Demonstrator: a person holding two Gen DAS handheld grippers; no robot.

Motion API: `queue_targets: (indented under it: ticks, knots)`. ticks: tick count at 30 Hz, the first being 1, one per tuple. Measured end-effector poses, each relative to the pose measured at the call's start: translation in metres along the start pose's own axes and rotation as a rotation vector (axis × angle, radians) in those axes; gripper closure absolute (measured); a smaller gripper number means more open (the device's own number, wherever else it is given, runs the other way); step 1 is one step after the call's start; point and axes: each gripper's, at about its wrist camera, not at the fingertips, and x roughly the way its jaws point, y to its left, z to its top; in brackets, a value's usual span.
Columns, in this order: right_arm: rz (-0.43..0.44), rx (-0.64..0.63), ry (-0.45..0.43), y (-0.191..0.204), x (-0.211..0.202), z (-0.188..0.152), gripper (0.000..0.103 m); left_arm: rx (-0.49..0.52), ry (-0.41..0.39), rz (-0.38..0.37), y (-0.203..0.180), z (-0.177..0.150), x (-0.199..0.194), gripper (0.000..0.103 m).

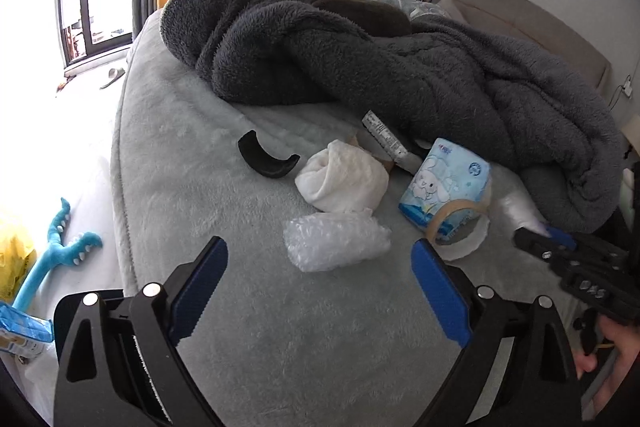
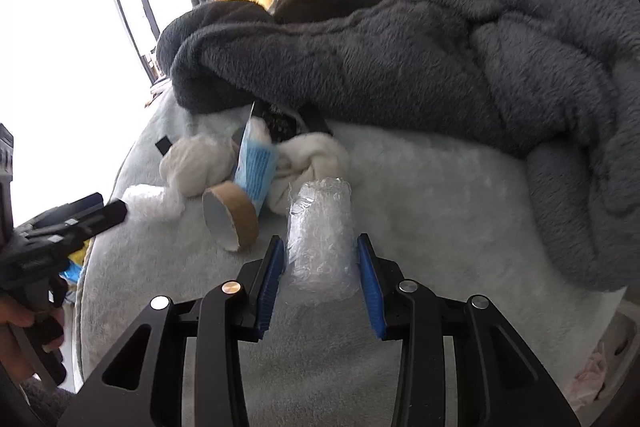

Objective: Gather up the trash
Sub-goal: 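Reach the right gripper to the clear bubble wrap and close on it, then carry the bubble wrap in the right gripper over the black bin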

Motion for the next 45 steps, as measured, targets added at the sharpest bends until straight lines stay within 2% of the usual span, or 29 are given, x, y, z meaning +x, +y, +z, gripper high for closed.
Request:
queue_targets:
  ticks: [5,12,16,23,28,35,39,45]
  knots:
    - [0.029,0.054,-0.051,-0.007,-0.013,0.008,0.065,0.010,0.049,0.045,-0.010,-0.004,0.021,0.015]
    - [0.035,0.010,-0.090,0.001,-0.026,0.017,0.065,0.010,0.041,0.053,-0.016,-0.004,0.036,0.020]
    - [0.059,0.011,-0.091,0.006,-0.026,0.020,0.065,-0.019,0.029,0.046,-0.015,-0.004,0.037,0.035]
    - [0.078,-0.025,-0.086,0.027,-0.022,0.020,0.065,0.000,0.036,-0.028,-0.007,-0.004,0.026,0.038]
    - [0.096,-0.032,-0.078,0.041,-0.015,0.019,0.065,0.011,0.004,-0.064,0.000,-0.001,0.003,0.038]
    - [0.166,-0.038,-0.105,0.070,-0.011,0.028,0.065,0.054,-0.031,-0.029,0.021,-0.007,-0.018,0.038]
    - [0.217,-0.032,-0.102,0.093,-0.005,0.037,0.065,0.045,-0.014,0.001,0.045,-0.012,-0.021,0.038]
    - [0.253,-0.086,-0.079,0.138,0.007,0.041,0.065,0.018,0.026,0.052,0.089,-0.024,-0.027,0.038]
